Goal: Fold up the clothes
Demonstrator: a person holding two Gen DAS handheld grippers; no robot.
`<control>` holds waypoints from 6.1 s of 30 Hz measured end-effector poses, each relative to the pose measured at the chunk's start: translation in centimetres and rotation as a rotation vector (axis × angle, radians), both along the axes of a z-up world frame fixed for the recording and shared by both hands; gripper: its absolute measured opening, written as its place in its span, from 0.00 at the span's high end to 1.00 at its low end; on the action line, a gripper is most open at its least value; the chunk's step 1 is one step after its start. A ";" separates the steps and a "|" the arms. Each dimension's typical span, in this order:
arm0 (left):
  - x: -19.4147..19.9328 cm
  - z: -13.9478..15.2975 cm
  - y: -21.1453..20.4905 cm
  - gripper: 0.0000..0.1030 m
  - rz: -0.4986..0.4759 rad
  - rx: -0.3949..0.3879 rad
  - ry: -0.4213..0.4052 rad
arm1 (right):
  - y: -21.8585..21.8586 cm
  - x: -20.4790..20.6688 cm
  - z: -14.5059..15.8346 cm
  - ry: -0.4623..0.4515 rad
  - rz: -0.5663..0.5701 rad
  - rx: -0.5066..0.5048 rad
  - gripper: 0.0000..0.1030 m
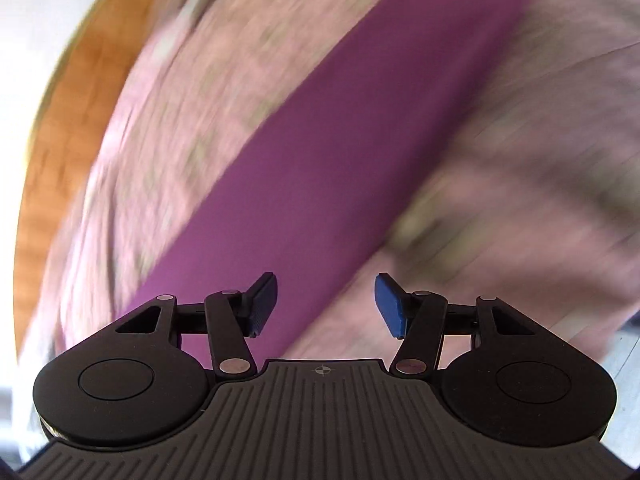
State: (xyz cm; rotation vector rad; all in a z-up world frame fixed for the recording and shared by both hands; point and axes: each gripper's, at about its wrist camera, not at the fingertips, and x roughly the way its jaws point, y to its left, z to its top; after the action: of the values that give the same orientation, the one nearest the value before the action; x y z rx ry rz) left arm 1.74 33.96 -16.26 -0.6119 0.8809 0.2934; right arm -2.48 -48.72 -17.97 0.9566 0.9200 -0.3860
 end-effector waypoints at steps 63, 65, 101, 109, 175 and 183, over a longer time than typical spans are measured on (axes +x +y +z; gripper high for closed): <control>0.2 -5.1 -28.7 0.91 0.144 -0.246 0.034 | -18.1 5.5 3.1 -0.258 0.325 -0.161 1.00; -0.1 -5.2 -28.6 0.90 0.140 -0.249 0.034 | -18.1 5.4 0.3 -0.138 0.335 -0.159 1.00; -4.1 -3.5 -10.5 0.79 0.299 -0.107 0.089 | 7.6 12.6 0.6 0.114 0.486 -0.475 0.62; 1.4 1.1 -10.4 0.71 -0.009 -0.074 -0.105 | 24.7 19.0 5.1 -0.112 0.799 -0.379 0.63; 11.9 -0.9 -89.5 0.37 -1.264 -0.020 0.172 | -11.2 1.4 1.3 -0.280 0.431 -0.571 0.93; 11.8 -2.7 -88.2 0.91 -1.243 0.108 0.214 | -6.7 1.5 2.7 -0.363 0.594 -0.671 0.88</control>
State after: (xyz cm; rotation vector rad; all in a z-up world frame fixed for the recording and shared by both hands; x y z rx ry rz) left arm 13.57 -54.20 -18.99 0.1441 1.2814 -0.7266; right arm -1.02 -55.38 -15.26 0.1057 0.6301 0.0054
